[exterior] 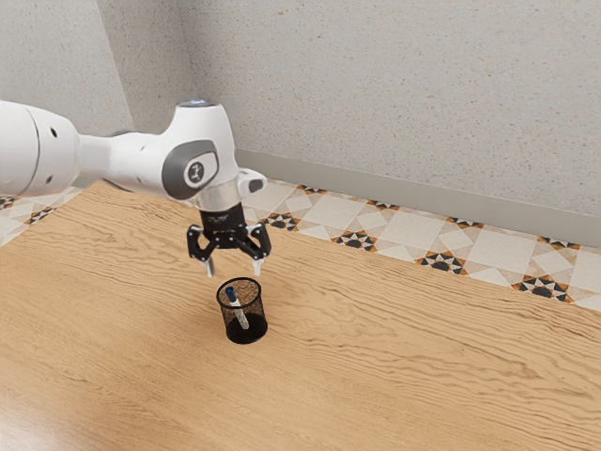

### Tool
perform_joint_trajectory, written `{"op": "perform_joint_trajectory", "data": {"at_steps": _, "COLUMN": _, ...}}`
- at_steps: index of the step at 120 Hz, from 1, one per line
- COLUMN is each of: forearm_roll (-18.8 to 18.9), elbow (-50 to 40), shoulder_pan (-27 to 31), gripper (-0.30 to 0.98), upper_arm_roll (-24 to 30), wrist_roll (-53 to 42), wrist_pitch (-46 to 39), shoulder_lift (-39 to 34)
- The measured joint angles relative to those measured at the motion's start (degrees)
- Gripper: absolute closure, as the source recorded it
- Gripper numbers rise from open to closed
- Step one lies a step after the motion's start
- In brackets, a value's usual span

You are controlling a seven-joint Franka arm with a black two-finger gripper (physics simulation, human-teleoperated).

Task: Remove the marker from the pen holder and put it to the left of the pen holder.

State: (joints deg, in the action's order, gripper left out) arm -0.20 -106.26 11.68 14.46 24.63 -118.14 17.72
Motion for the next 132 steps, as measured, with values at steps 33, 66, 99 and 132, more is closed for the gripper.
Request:
{"op": "perform_joint_trajectory", "data": {"at_steps": 33, "forearm_roll": -1.2, "elbow": -6.4, "shoulder_pan": -1.5, "gripper": 0.0, "upper_arm_roll": 0.1, "wrist_roll": -1.0, "wrist_pitch": -1.4, "shoulder_lift": -4.5}}
{"op": "perform_joint_trajectory", "data": {"at_steps": 66, "forearm_roll": -1.3, "elbow": -7.2, "shoulder_pan": -3.5, "gripper": 0.0, "upper_arm_roll": 0.6, "wrist_roll": -1.1, "wrist_pitch": -1.9, "shoulder_lift": -5.3}}
{"op": "perform_joint_trajectory", "data": {"at_steps": 99, "forearm_roll": -1.2, "elbow": -8.3, "shoulder_pan": -3.7, "gripper": 0.0, "upper_arm_roll": 1.6, "wrist_roll": -0.3, "wrist_pitch": -2.2, "shoulder_lift": -5.3}}
{"op": "perform_joint_trajectory", "data": {"at_steps": 132, "forearm_roll": -0.9, "elbow": -8.7, "shoulder_pan": -3.5, "gripper": 0.0, "upper_arm_roll": 1.6, "wrist_roll": 0.4, "wrist_pitch": -2.2, "shoulder_lift": -5.3}}
